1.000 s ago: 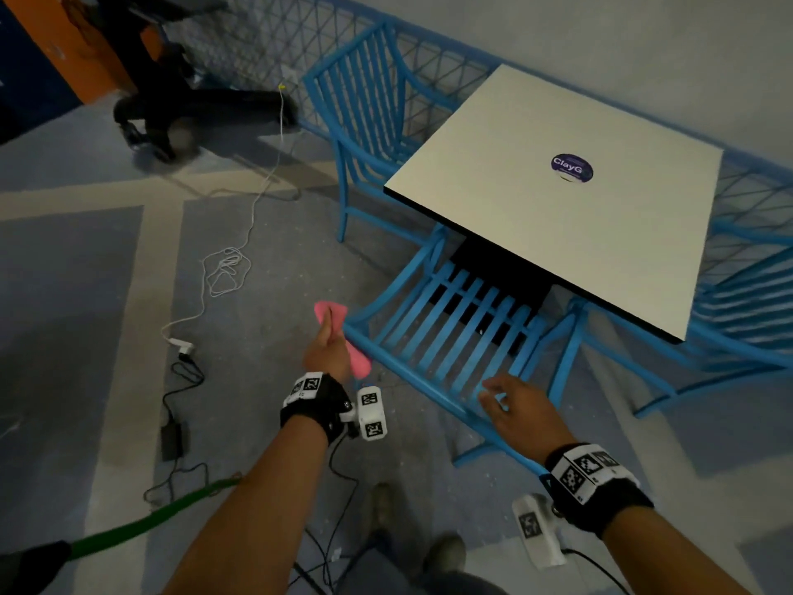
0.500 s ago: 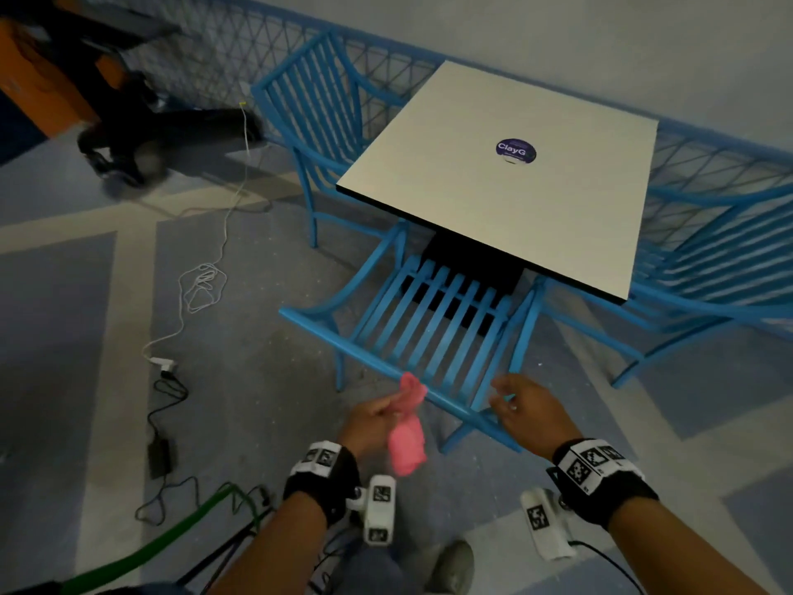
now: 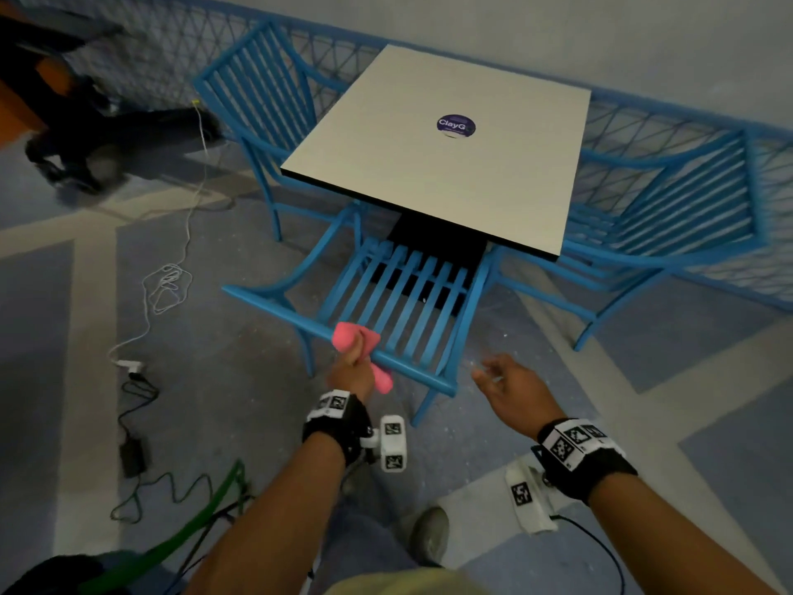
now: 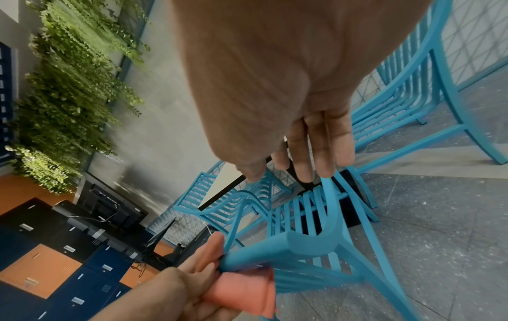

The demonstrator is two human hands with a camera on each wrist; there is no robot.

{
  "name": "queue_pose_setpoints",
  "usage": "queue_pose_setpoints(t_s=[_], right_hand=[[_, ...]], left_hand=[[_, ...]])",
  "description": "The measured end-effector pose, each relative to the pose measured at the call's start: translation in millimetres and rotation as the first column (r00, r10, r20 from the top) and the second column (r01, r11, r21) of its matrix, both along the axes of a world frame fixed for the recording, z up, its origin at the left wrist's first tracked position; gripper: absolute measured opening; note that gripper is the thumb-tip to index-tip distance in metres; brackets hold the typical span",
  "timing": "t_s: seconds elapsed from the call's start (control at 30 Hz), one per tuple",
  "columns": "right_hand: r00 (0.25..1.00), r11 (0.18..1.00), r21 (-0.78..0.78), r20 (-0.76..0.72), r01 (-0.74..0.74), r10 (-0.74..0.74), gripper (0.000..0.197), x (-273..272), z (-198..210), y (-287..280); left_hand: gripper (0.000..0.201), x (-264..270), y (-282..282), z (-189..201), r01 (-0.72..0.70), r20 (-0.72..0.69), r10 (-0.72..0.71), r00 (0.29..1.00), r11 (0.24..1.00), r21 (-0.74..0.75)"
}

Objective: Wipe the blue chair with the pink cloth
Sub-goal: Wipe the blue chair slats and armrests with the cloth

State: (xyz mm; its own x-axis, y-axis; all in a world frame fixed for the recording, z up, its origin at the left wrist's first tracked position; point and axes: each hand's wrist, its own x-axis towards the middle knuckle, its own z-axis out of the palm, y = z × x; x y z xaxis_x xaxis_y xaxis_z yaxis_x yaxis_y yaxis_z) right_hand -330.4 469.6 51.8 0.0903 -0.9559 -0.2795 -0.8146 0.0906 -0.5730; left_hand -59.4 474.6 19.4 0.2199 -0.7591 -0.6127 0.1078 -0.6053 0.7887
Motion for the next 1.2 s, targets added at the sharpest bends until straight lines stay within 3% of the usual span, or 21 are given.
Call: queue_pose_setpoints(t_s=[0.07, 0.1, 0.17, 0.23, 0.33, 0.4, 0.47, 0.53, 0.6, 0.7, 0.77, 0.83, 0.93, 1.0, 1.07, 1.2], right_hand=[[1.0, 1.0, 0.005, -0.01, 0.022, -0.022, 0.039, -11, -2, 8], [0.999, 0.999, 0.008, -0.01, 0.039, -0.039, 0.04, -16, -3, 12], [0.997, 0.997, 0.023, -0.002, 0.073, -0.073, 0.042, -24, -5, 19], [0.996, 0.995, 0.031, 0.009, 0.093, -0.093, 0.044, -29, -7, 24], [0.995, 0.995, 0.03, 0.031, 0.097, -0.098, 0.043, -30, -7, 29], [0.994, 0.995, 0.025, 0.051, 0.1, -0.101, 0.044, -29, -6, 30], [0.991, 0.994, 0.013, 0.068, 0.113, -0.113, 0.045, -31, -2, 30], [0.988, 0.991, 0.016, 0.079, 0.132, -0.133, 0.047, -33, 0, 30], [0.988, 0.991, 0.026, 0.077, 0.132, -0.134, 0.048, -33, -1, 30], [0.988, 0.991, 0.037, 0.079, 0.127, -0.13, 0.049, -31, -3, 31], [0.989, 0.992, 0.043, 0.083, 0.119, -0.122, 0.049, -26, -3, 32], [0.99, 0.993, 0.04, 0.085, 0.112, -0.115, 0.05, -22, 0, 31], [0.989, 0.993, 0.005, 0.084, 0.121, -0.121, 0.048, -17, 6, 26], [0.988, 0.99, -0.041, 0.087, 0.133, -0.129, 0.046, -16, 9, 21], [0.988, 0.987, -0.09, 0.097, 0.133, -0.124, 0.044, -17, 14, 16], [0.988, 0.982, -0.146, 0.108, 0.122, -0.107, 0.044, -12, 20, 9]], left_hand=[[0.016, -45, 15, 8, -0.036, -0.027, 0.037, 0.999, 0.999, 0.019], [0.021, -66, 22, 10, -0.001, -0.011, 0.001, 1.0, 1.0, 0.021], [0.032, -98, 34, 8, 0.13, 0.032, -0.129, 0.991, 0.992, -0.01], [0.029, -121, 41, 4, 0.279, 0.072, -0.277, 0.958, 0.96, -0.014], [0.034, -125, 41, 0, 0.545, 0.115, -0.542, 0.833, 0.838, 0.004], [0.038, -111, 35, 8, 0.682, 0.053, -0.682, 0.73, 0.731, 0.008], [0.039, -85, 30, 18, 0.665, -0.073, -0.667, 0.742, 0.745, -0.048], [0.038, -51, 23, 28, 0.541, -0.079, -0.545, 0.835, 0.838, -0.062], [0.043, -18, 15, 34, 0.425, 0.045, -0.423, 0.905, 0.902, -0.069], [0.041, 12, -2, 35, 0.285, 0.292, -0.239, 0.926, 0.95, -0.126], [0.032, 14, -14, 21, 0.302, 0.428, -0.218, 0.877, 0.943, -0.137], [0.034, -5, -19, 4, 0.416, 0.481, -0.323, 0.815, 0.904, -0.097], [0.041, -62, -4, -8, 0.555, 0.531, -0.465, 0.708, 0.832, -0.011], [0.04, -98, 10, -6, 0.596, 0.584, -0.462, 0.668, 0.802, -0.046], [0.038, -121, 20, 6, 0.645, 0.549, -0.506, 0.666, 0.76, -0.082], [0.041, -110, 15, 29, 0.604, 0.168, -0.585, 0.793, 0.792, -0.092]])
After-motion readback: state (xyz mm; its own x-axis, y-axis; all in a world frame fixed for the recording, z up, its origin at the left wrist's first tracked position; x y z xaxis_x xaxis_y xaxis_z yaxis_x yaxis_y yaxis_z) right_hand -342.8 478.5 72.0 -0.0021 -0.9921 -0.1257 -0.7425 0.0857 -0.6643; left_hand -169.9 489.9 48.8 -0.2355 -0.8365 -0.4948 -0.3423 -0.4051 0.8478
